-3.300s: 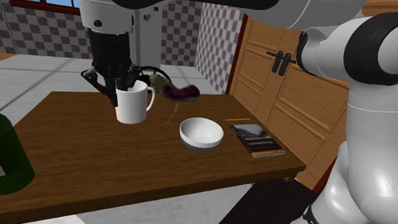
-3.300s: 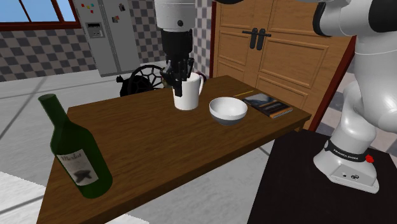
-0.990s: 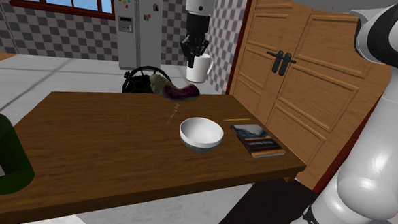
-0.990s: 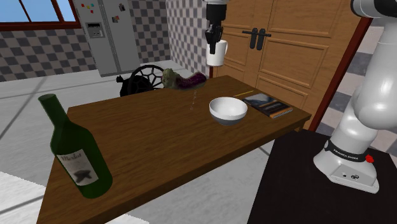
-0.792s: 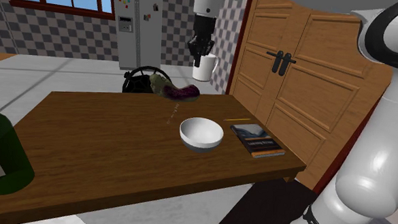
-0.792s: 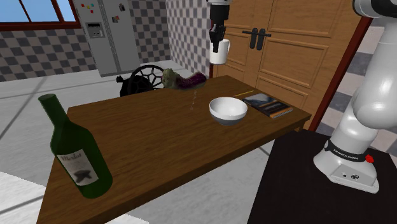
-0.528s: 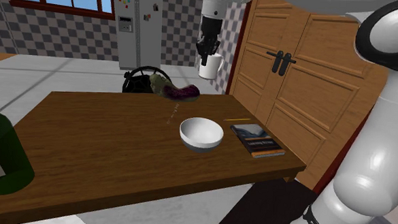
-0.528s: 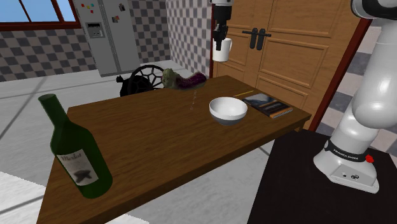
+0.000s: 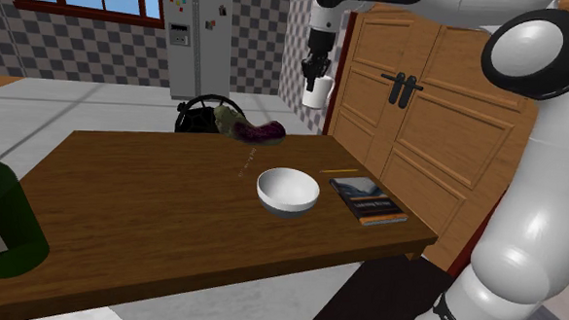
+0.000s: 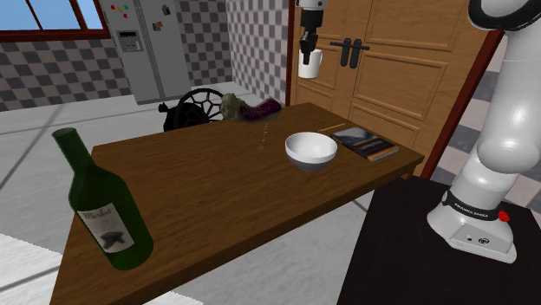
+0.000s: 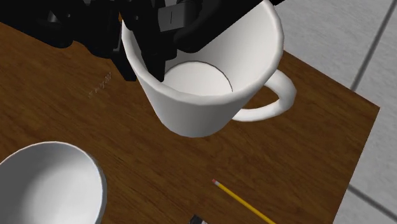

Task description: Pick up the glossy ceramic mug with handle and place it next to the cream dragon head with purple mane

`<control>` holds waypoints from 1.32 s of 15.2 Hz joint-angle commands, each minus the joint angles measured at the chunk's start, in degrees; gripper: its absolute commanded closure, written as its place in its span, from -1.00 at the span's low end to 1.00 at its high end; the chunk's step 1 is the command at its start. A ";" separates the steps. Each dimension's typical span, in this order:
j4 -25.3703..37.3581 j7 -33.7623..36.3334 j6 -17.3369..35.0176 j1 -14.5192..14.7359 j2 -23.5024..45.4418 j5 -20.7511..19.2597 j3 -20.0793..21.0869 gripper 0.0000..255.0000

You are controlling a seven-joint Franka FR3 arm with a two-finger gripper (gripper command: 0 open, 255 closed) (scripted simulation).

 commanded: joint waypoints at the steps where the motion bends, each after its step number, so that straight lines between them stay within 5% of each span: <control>1: 4.78 -3.04 -1.62 -1.63 3.02 -0.02 -1.14 1.00; 20: -13.80 -2.66 14.24 -2.19 0.28 0.25 -1.28 1.00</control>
